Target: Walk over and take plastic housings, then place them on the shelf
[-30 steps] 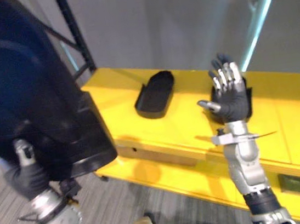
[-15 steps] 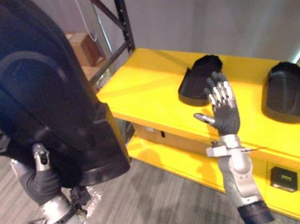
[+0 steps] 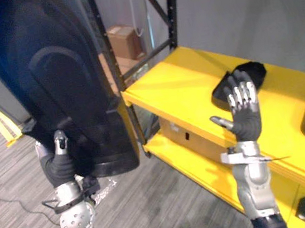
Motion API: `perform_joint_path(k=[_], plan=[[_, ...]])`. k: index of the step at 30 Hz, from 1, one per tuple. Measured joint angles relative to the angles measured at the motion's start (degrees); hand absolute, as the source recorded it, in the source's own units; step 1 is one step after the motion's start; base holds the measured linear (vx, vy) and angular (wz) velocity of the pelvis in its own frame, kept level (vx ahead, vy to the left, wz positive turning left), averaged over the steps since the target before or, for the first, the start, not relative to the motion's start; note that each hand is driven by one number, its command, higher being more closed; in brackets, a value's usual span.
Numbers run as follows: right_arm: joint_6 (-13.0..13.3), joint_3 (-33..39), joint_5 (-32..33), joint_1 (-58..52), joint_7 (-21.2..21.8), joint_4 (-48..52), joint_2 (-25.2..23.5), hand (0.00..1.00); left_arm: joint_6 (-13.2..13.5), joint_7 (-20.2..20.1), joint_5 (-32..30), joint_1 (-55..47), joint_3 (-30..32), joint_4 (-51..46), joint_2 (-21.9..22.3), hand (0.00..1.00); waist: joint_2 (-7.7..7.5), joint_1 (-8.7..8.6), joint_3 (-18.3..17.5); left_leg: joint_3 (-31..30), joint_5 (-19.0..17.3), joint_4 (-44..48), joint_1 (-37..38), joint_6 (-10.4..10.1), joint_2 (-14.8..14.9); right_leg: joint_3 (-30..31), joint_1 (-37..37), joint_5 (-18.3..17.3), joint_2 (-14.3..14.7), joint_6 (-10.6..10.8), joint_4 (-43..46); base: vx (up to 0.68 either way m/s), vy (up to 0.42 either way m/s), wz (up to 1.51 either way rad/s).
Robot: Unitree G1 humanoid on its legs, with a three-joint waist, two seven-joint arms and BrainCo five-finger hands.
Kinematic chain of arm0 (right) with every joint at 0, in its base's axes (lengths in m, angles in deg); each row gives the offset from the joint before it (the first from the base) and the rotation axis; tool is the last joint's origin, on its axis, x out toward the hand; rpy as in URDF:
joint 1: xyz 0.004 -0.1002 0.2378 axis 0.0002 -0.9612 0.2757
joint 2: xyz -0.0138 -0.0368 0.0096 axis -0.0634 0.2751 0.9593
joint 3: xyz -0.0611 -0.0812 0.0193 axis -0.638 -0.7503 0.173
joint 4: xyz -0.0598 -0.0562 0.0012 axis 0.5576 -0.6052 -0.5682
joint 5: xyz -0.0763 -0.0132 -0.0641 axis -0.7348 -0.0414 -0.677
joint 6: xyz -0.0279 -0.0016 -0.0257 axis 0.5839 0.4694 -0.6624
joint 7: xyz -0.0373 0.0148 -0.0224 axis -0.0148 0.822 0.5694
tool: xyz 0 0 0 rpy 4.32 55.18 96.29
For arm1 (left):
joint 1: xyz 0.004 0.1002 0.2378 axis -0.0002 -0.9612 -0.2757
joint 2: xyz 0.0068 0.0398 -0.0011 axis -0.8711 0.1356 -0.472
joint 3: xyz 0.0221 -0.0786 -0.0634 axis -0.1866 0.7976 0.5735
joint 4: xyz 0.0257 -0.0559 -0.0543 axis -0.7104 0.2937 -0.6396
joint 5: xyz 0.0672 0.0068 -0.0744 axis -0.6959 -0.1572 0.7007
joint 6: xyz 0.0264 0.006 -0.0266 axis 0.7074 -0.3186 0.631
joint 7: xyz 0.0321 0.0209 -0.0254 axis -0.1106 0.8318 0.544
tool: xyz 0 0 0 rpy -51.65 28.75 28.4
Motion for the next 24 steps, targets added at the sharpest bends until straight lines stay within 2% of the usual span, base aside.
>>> perform_joint_path(k=[3, 5, 6, 7, 8, 9, 10, 11, 12, 13, 14, 16, 19, 20, 24], plan=[[-0.3, 0.0, -0.1, 0.0, 0.1, -0.8, -0.2, 0.0, 1.0, -1.0, 0.0, 0.0, 0.3, -0.4, 1.1, 1.0, -0.08, -0.06, 0.4, 0.7, -0.3, -0.2, -0.4, 0.2, -0.3, 0.0, -0.7, -0.7, -0.6, 1.0, 0.1, -0.09, -0.003, -0.06], [-0.7, 0.1, -0.2, -0.4, -1.3, -0.9, -1.1, 0.0, 1.7, -2.8, 0.2, 0.3, 0.4, -1.0, 1.8, 1.0, -1.38, -0.11, 1.2, 2.3, -0.8, 0.4, -0.7, 0.6, -1.1, 0.3, -2.2, -1.9, -2.7, 1.2, 2.2, -0.07, 0.093, -0.03], [-1.0, 0.3, -0.2, -1.0, -2.5, -1.1, -1.7, 0.0, 1.7, -4.1, 0.1, 0.7, 0.4, -1.6, 1.5, 1.0, -2.98, -0.55, 2.4, 5.4, -2.7, 4.1, -1.1, 3.0, -2.2, 0.3, -2.0, -2.6, -4.9, 1.1, 4.4, 0.01, 0.113, -0.02], [-1.1, 0.1, -0.3, -2.0, -3.5, -1.1, -1.7, 0.0, 1.8, -5.0, 0.2, 0.8, 0.2, -2.0, 1.7, 1.0, -2.94, -0.93, 3.6, 6.4, -4.8, 7.4, -0.9, 2.4, -2.4, 1.8, -2.1, -2.3, -5.7, 1.1, 9.7, 0.01, 0.099, -0.04], [-1.1, 0.0, -0.3, -2.7, -3.7, -1.1, -1.8, 0.0, 1.8, -5.4, 0.4, 0.9, 0.2, -2.0, 1.5, 1.0, -3.15, -0.9, 3.8, 6.4, -5.4, 8.4, -0.8, 2.4, -2.6, 2.9, -3.2, -1.9, -6.3, 0.5, 12.8, 0.02, 0.129, -0.07], [-1.1, 0.2, -0.3, -4.2, -4.2, -1.1, -2.8, 0.0, 1.6, -6.6, 1.2, 0.9, 0.1, -2.3, 1.3, 1.0, -2.83, -1.48, 3.9, 6.1, -5.9, 8.4, -0.2, 3.0, -1.7, 5.3, -6.7, 0.2, -6.1, -3.0, 19.2, 0.0, 0.087, -0.05], [-1.1, -0.4, -0.3, -4.8, -4.4, -1.1, -3.6, 0.0, 1.6, -7.0, 2.6, 1.1, -0.4, -2.7, 0.8, 1.0, -2.04, -2.19, 4.6, 5.6, -6.0, 7.5, 0.1, 3.1, 0.2, 8.2, -9.1, -1.1, -3.7, -3.9, 19.9, 0.0, 0.057, -0.03], [-1.1, -0.7, -0.3, -4.8, -4.4, -1.0, -3.8, 0.0, 1.6, -7.1, 3.4, 1.5, -0.4, -2.7, 0.5, 1.0, -2.03, -2.33, 4.6, 5.2, -6.0, 6.8, 0.1, 3.1, 1.0, 9.3, -9.9, -2.4, -1.9, -3.5, 18.0, -0.01, 0.01, -0.03], [-1.1, -0.9, -0.4, -4.6, -4.3, -1.0, -4.2, 0.0, 1.4, -7.1, 4.8, 3.0, -0.5, -2.4, -0.1, 1.0, -2.22, -2.44, 4.6, 4.8, -5.9, 5.0, 0.0, 3.2, 2.1, 10.8, -11.8, -2.8, 1.1, -3.6, 14.1, 0.0, 0.0, 0.0], [-1.1, -0.9, -1.0, -4.5, -4.0, -0.6, -4.5, 0.0, 1.4, -6.4, 5.8, 4.3, -0.6, -1.7, -0.8, 1.0, -2.48, -2.69, 4.7, 5.1, -5.7, 3.7, 0.0, 3.3, 2.7, 11.5, -12.9, -1.8, 3.6, -3.1, 9.1, 0.0, 0.0, 0.0], [-1.0, -0.9, -1.3, -4.6, -3.8, -0.3, -4.5, 0.0, 1.4, -6.1, 6.3, 4.6, -0.6, -1.3, -0.9, 1.0, -2.69, -2.76, 4.6, 5.4, -5.3, 3.2, 0.1, 2.8, 2.5, 11.8, -13.1, -1.3, 4.2, -2.7, 6.6, 0.02, -0.026, 0.07], [-1.0, -0.3, -1.3, -5.3, -3.0, 1.0, -3.9, 0.0, 1.5, -4.8, 6.9, 4.7, -2.0, -0.3, -0.3, 1.0, -3.39, -3.95, 4.3, 6.2, -4.3, 2.8, 0.4, 2.0, 1.0, 14.2, -12.7, 4.1, 4.5, -1.0, 3.3, 0.06, -0.063, 0.32], [-1.0, 0.8, -3.0, -5.5, -2.8, 1.1, -2.2, 0.0, 1.7, -4.0, 6.8, 4.7, -4.4, -0.1, -0.1, 1.0, -0.96, -3.67, 4.0, 6.7, -3.0, 0.7, 0.7, 1.3, 2.1, 14.1, -12.2, 5.5, 5.7, -1.4, 0.1, 0.15, -0.034, 0.03], [-1.0, 2.0, -2.9, -5.5, -2.9, 1.1, -1.8, 0.0, 1.7, -3.7, 6.4, 5.0, -5.2, -0.1, 0.4, 1.0, 0.15, -3.91, 3.9, 6.7, -2.1, 0.1, -0.1, 0.4, 2.6, 13.2, -11.4, 7.4, 6.5, -1.2, -2.4, 0.21, -0.039, 0.05], [-1.0, 5.8, -2.8, -5.5, -3.1, 1.4, -1.7, 0.0, 1.6, -3.3, 6.3, 5.4, -7.0, -0.1, 2.1, 1.0, 0.03, -4.09, 4.0, 7.8, -2.0, 0.2, 0.1, 0.3, 2.9, 13.0, -10.9, 7.7, 6.9, -1.2, -3.1, 0.14, -0.033, 0.04]])
